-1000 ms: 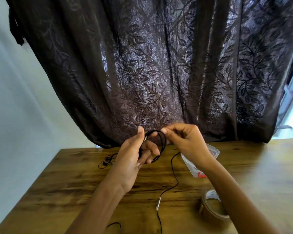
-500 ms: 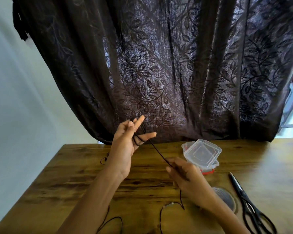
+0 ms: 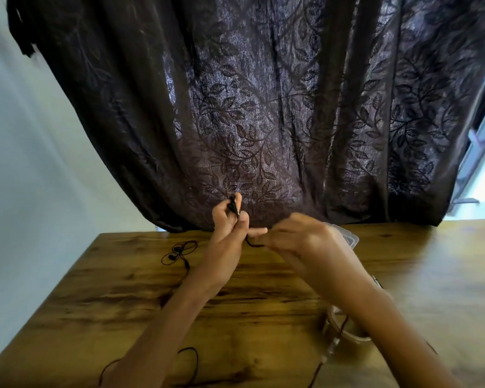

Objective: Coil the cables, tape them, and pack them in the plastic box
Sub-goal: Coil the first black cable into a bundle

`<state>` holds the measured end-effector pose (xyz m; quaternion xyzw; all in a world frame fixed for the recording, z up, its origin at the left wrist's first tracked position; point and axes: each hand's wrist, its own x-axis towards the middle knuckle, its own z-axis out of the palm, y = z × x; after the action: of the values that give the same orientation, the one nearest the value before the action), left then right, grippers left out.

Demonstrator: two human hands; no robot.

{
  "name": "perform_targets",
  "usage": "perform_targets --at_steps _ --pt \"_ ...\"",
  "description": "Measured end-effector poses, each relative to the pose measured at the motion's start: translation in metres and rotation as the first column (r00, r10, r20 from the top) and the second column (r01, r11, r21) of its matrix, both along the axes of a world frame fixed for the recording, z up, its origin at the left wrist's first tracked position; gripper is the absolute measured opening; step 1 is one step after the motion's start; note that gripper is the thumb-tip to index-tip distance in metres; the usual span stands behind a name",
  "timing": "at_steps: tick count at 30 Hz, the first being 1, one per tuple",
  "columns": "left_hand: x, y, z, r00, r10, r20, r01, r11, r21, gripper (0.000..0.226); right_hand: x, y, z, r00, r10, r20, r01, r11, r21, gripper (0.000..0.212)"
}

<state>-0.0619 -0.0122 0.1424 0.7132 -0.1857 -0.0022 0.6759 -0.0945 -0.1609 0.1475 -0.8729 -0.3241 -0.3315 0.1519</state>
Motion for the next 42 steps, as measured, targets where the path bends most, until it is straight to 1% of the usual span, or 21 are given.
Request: perform_targets --at_steps 1,4,7,9,12,13,15,18,20,22,25,26,27,29,31,32,34,36,37,40,42 --pt "-0.001 -0.001 0.001 1.000 -0.022 -0.004 0.022 1.000 -0.007 0.027 0.002 -0.001 0.009 0.999 0.038 -0.011 -0.038 0.999 0.034 0.016" --pt "-0.003 -0.003 0.004 0.997 -0.072 0.017 0.073 0.997 -0.037 0.021 0.010 -0.002 0.031 0.988 0.119 -0.099 -0.103 0.983 0.152 0.018" --pt "-0.001 -0.002 0.008 0.994 -0.043 0.098 0.041 0.999 0.022 0.019 0.022 -0.004 0.051 0.975 0.126 -0.182 -0.084 0.971 0.222 0.014" --pt "0.002 -0.001 0.013 0.993 -0.035 0.114 0.034 0.999 0.014 0.019 0.030 -0.006 0.066 0.966 0.114 -0.232 -0.060 0.972 0.227 0.013" --pt "0.004 -0.001 0.027 0.990 -0.068 0.126 0.061 0.996 0.059 0.049 0.040 -0.006 0.090 0.949 0.119 -0.292 -0.057 0.976 0.211 0.016" --pt "0.004 -0.002 0.033 0.986 -0.086 0.145 0.075 0.994 0.078 0.054 0.042 -0.005 0.099 0.945 0.130 -0.301 -0.066 0.975 0.214 0.017" --pt "0.004 -0.003 0.048 0.976 -0.120 0.180 0.104 0.990 0.095 0.052 0.048 -0.006 0.114 0.938 0.164 -0.306 -0.097 0.970 0.223 0.018" --pt "0.002 -0.004 0.071 0.969 -0.148 0.200 0.143 0.989 0.041 0.040 0.056 -0.011 0.133 0.898 0.272 -0.347 -0.170 0.940 0.298 0.021" --pt "0.001 -0.003 0.085 0.958 -0.179 0.225 0.186 0.982 -0.011 0.037 0.059 -0.015 0.140 0.857 0.375 -0.355 -0.220 0.887 0.405 0.024" --pt "0.002 -0.003 0.096 0.940 -0.235 0.246 0.253 0.966 -0.044 0.034 0.060 -0.019 0.143 0.837 0.431 -0.338 -0.242 0.844 0.478 0.029" --pt "0.002 -0.003 0.109 0.923 -0.324 0.209 0.352 0.930 -0.109 0.036 0.063 -0.029 0.143 0.793 0.488 -0.365 -0.211 0.782 0.587 0.018" --pt "0.001 -0.004 0.111 0.917 -0.350 0.192 0.378 0.916 -0.134 0.038 0.065 -0.033 0.141 0.763 0.518 -0.386 -0.181 0.745 0.642 0.017" --pt "0.000 -0.005 0.113 0.909 -0.379 0.174 0.407 0.898 -0.170 0.039 0.068 -0.036 0.138 0.727 0.558 -0.400 -0.143 0.693 0.706 0.021" --pt "-0.002 -0.007 0.115 0.891 -0.428 0.151 0.454 0.857 -0.245 0.038 0.073 -0.038 0.127 0.658 0.642 -0.393 -0.055 0.561 0.826 0.025" --pt "0.000 -0.008 0.116 0.894 -0.422 0.153 0.449 0.845 -0.291 0.037 0.077 -0.040 0.113 0.605 0.711 -0.359 0.019 0.438 0.899 0.024" --pt "0.002 -0.008 0.117 0.903 -0.397 0.163 0.429 0.852 -0.300 0.038 0.078 -0.041 0.105 0.591 0.728 -0.346 0.043 0.400 0.916 0.023" --pt "0.009 -0.008 0.121 0.926 -0.331 0.181 0.372 0.880 -0.296 0.041 0.080 -0.044 0.093 0.593 0.728 -0.343 0.080 0.371 0.925 0.022" --pt "0.016 -0.006 0.125 0.944 -0.272 0.187 0.318 0.904 -0.287 0.051 0.077 -0.045 0.084 0.617 0.698 -0.364 0.120 0.373 0.920 0.019" --pt "0.020 -0.005 0.127 0.952 -0.247 0.181 0.292 0.912 -0.290 0.056 0.074 -0.045 0.079 0.638 0.667 -0.384 0.132 0.397 0.908 0.018" --pt "0.032 0.000 0.128 0.965 -0.198 0.171 0.246 0.911 -0.330 0.068 0.064 -0.042 0.064 0.732 0.499 -0.464 0.146 0.549 0.823 0.020" --pt "0.038 0.003 0.128 0.971 -0.172 0.169 0.221 0.911 -0.347 0.073 0.057 -0.039 0.055 0.773 0.403 -0.490 0.133 0.652 0.747 0.020"
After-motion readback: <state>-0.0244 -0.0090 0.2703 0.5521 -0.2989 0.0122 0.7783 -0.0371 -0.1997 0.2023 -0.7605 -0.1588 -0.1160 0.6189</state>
